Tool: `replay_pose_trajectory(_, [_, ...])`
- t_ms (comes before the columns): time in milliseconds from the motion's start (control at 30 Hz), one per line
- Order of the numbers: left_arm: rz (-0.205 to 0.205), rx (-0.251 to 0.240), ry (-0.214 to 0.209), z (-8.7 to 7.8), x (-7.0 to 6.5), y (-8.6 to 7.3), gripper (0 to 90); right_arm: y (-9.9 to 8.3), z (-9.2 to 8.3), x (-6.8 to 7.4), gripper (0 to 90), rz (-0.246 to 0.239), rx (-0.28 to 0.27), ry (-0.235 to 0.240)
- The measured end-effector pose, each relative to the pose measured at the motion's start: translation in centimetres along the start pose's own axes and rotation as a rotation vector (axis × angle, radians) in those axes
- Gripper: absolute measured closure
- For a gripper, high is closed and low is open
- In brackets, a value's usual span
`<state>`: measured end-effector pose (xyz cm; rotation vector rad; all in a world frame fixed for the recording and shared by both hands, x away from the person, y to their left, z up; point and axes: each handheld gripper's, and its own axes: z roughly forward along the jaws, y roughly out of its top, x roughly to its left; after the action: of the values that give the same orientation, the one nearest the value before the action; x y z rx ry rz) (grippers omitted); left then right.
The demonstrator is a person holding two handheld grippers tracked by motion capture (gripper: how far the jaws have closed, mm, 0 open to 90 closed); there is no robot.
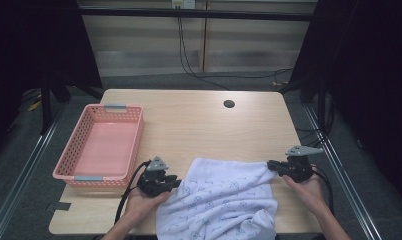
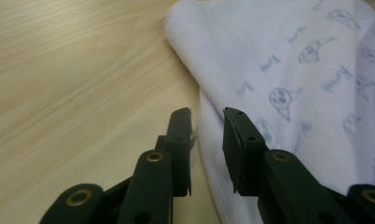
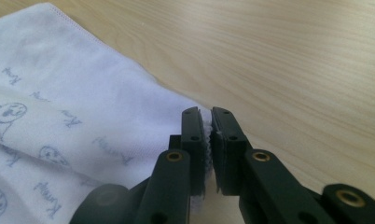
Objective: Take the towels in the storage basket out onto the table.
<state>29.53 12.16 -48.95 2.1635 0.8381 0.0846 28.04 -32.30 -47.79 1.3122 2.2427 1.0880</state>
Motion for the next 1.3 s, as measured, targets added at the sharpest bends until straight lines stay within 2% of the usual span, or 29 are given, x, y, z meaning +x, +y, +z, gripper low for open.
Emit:
replay_pose_trajectory(33, [0.009,0.009,0.014,0.5,0.0,0.3,70.3,0.0,0.0,0.0,84.5,0.003,-0.006,0.000])
replay_pose_trajectory(67, [0.003,-0.012,0.004,1.1,-0.1,0.6,68.1,0.0,-0.1,-0.1,84.5,0.005,-0.009,0.002])
replay_pose_trajectory(200, [0.002,-0.006,-0.054,2.4,-0.1,1.6,56.4,-0.1,-0.2,-0.1,84.5,0.005,-0.018,0.012])
replay_pose_trajectory(267, [-0.009,0.009,-0.079,3.3,-0.2,1.8,57.4,0.0,-0.2,-0.1,84.5,0.003,-0.022,0.015])
replay_pose_trajectory(300, [0.011,0.027,-0.088,3.6,-0.4,1.9,63.2,0.0,-0.2,0.0,84.5,0.005,-0.021,0.015])
replay_pose_trajectory(333, [0.028,0.024,-0.074,3.9,-0.7,2.0,66.0,0.0,-0.2,0.0,84.5,0.005,-0.022,0.017])
replay_pose_trajectory(367, [0.058,0.021,-0.064,4.0,-1.0,2.2,73.8,0.1,-0.2,0.1,84.5,0.005,-0.022,0.019])
replay_pose_trajectory(400, [0.077,0.012,-0.073,4.0,-1.2,2.4,81.2,0.1,-0.2,0.1,84.5,0.000,-0.026,0.019])
replay_pose_trajectory(433, [0.093,0.011,-0.076,4.0,-1.6,2.8,83.7,0.2,-0.1,0.1,84.5,0.004,-0.024,0.021])
replay_pose_trajectory(467, [0.126,0.005,-0.065,3.8,-2.2,3.1,84.2,0.2,-0.1,0.1,84.5,0.007,-0.024,0.022])
replay_pose_trajectory(533, [0.201,-0.048,-0.073,3.2,-3.9,3.7,84.4,0.2,0.0,0.1,84.5,0.006,-0.026,0.024])
replay_pose_trajectory(567, [0.222,-0.068,-0.093,3.0,-4.6,3.8,84.1,0.2,0.0,0.1,84.5,0.007,-0.027,0.024])
replay_pose_trajectory(600, [0.240,-0.075,-0.137,3.1,-5.3,3.9,83.4,0.2,-0.1,0.1,84.5,0.007,-0.029,0.025])
replay_pose_trajectory(633, [0.263,-0.059,-0.178,3.2,-5.9,3.9,81.0,0.2,-0.1,0.1,84.5,0.008,-0.030,0.024])
replay_pose_trajectory(667, [0.270,-0.034,-0.176,3.5,-6.5,3.8,77.4,0.2,-0.1,0.0,84.5,0.006,-0.032,0.022])
replay_pose_trajectory(700, [0.276,-0.034,-0.187,3.6,-6.7,3.8,72.9,0.1,-0.2,0.1,84.5,0.010,-0.033,0.025])
replay_pose_trajectory(733, [0.273,-0.034,-0.219,3.7,-6.8,3.7,70.7,0.1,-0.2,0.1,84.5,0.008,-0.033,0.026])
replay_pose_trajectory(800, [0.254,-0.035,-0.202,3.5,-6.6,3.8,64.1,0.0,-0.3,0.1,84.5,0.007,-0.033,0.027])
replay_pose_trajectory(900, [0.207,-0.066,-0.186,3.0,-5.7,4.3,66.1,0.0,-0.4,0.0,84.5,0.010,-0.036,0.029])
replay_pose_trajectory(967, [0.181,-0.079,-0.204,3.0,-5.1,4.7,70.6,0.1,-0.4,-0.1,84.5,0.012,-0.037,0.029])
replay_pose_trajectory(1000, [0.178,-0.073,-0.207,3.3,-5.0,5.0,70.1,0.1,-0.3,-0.1,84.5,0.009,-0.040,0.031])
replay_pose_trajectory(1067, [0.176,-0.047,-0.245,4.4,-4.7,5.5,68.4,0.1,-0.2,-0.1,84.5,0.016,-0.034,0.033])
replay_pose_trajectory(1100, [0.174,-0.043,-0.229,5.0,-4.6,5.6,66.2,0.2,-0.2,0.0,84.5,0.013,-0.036,0.033])
replay_pose_trajectory(1133, [0.156,-0.029,-0.242,5.7,-4.5,5.7,63.2,0.2,-0.2,0.0,84.5,0.013,-0.036,0.034])
replay_pose_trajectory(1167, [0.158,-0.009,-0.231,6.4,-4.5,5.7,60.0,0.2,-0.2,0.0,84.5,0.012,-0.037,0.035])
replay_pose_trajectory(1200, [0.167,0.015,-0.190,6.9,-4.8,5.6,58.1,0.2,-0.2,0.0,84.5,0.012,-0.037,0.037])
replay_pose_trajectory(1233, [0.178,0.031,-0.199,7.4,-4.8,5.4,57.6,0.1,-0.2,0.0,84.5,0.013,-0.037,0.037])
replay_pose_trajectory(1267, [0.168,0.029,-0.223,7.8,-4.9,5.4,57.6,0.1,-0.2,0.0,84.5,0.013,-0.035,0.039])
replay_pose_trajectory(1300, [0.171,0.041,-0.222,8.0,-5.0,5.4,58.3,0.0,-0.2,-0.1,84.5,0.012,-0.030,0.040])
